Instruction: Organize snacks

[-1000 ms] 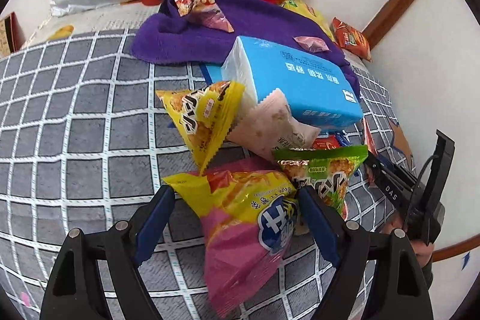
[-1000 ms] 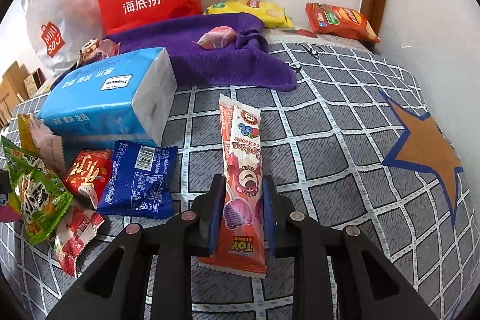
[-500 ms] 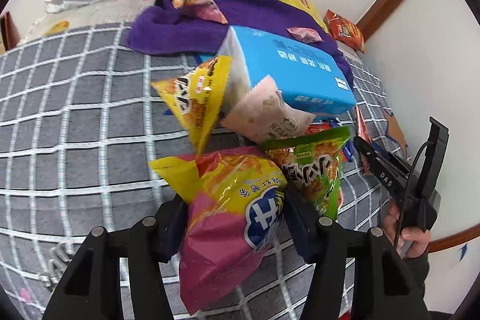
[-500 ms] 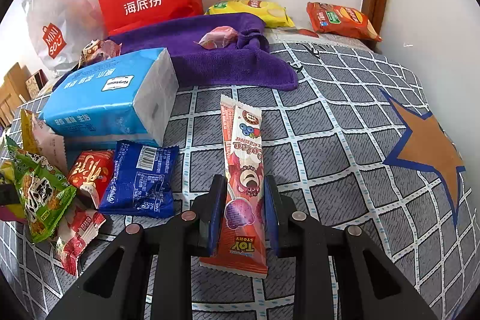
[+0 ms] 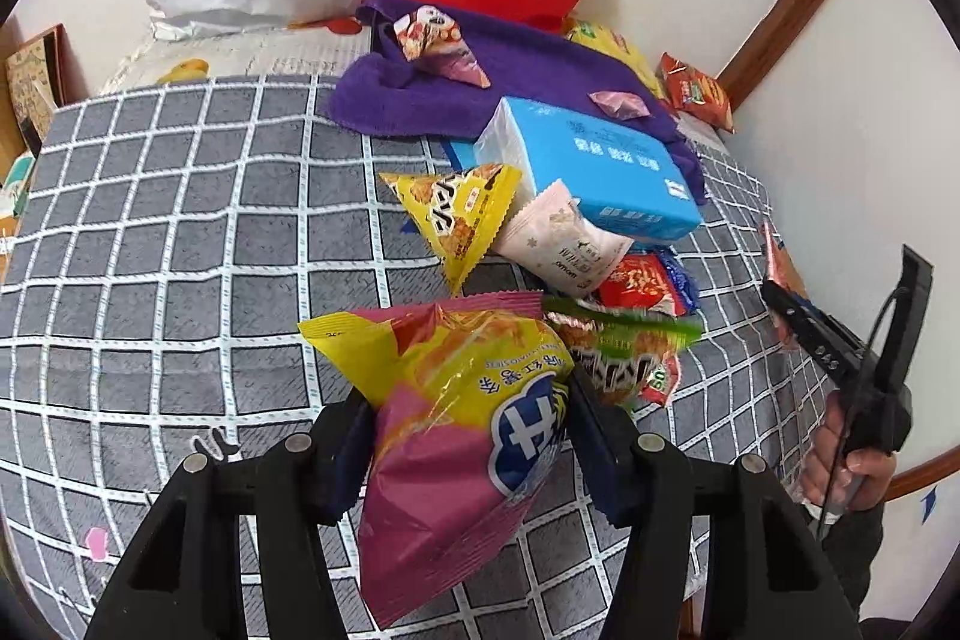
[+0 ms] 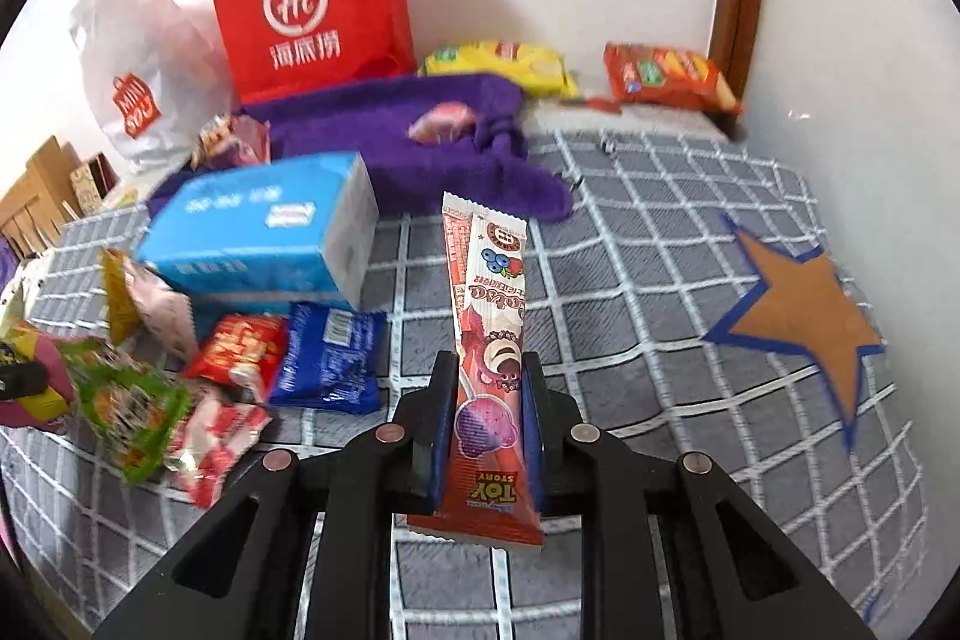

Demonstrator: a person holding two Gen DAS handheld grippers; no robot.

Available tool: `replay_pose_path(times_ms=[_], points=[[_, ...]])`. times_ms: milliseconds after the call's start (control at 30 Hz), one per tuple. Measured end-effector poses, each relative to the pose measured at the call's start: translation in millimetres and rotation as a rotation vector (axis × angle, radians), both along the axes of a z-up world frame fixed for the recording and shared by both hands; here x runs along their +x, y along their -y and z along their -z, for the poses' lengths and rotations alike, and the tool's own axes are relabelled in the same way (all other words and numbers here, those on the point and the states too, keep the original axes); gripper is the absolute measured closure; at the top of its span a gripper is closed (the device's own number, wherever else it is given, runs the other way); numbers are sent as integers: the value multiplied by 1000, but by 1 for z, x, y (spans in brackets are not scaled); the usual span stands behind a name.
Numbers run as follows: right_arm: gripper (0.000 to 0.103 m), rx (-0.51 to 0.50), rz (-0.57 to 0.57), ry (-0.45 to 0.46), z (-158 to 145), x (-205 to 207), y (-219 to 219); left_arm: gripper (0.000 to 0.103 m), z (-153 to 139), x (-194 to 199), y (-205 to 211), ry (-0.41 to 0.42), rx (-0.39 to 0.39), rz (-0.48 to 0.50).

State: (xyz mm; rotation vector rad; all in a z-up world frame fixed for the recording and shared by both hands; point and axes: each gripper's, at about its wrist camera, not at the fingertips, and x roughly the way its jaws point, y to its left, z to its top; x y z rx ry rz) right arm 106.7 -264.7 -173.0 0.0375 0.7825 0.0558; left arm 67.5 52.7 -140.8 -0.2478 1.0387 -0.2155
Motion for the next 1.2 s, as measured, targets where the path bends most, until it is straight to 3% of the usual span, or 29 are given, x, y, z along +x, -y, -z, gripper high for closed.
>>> replay_pose_path(times_ms=[300,667,933,1200], points=[[83,0,-43,52,-42,-16,-10,47,-28,2,-6,67,-19,-21],[83,49,-116,60,-67,-5,-45,47,-47,25,26,113,-9,56],[83,32,-139,72,-84,17,-58,47,-61,60,35,149,10,76],[83,0,-155,110,-105,62,-64,47,-71,102,28,147,-38,69]])
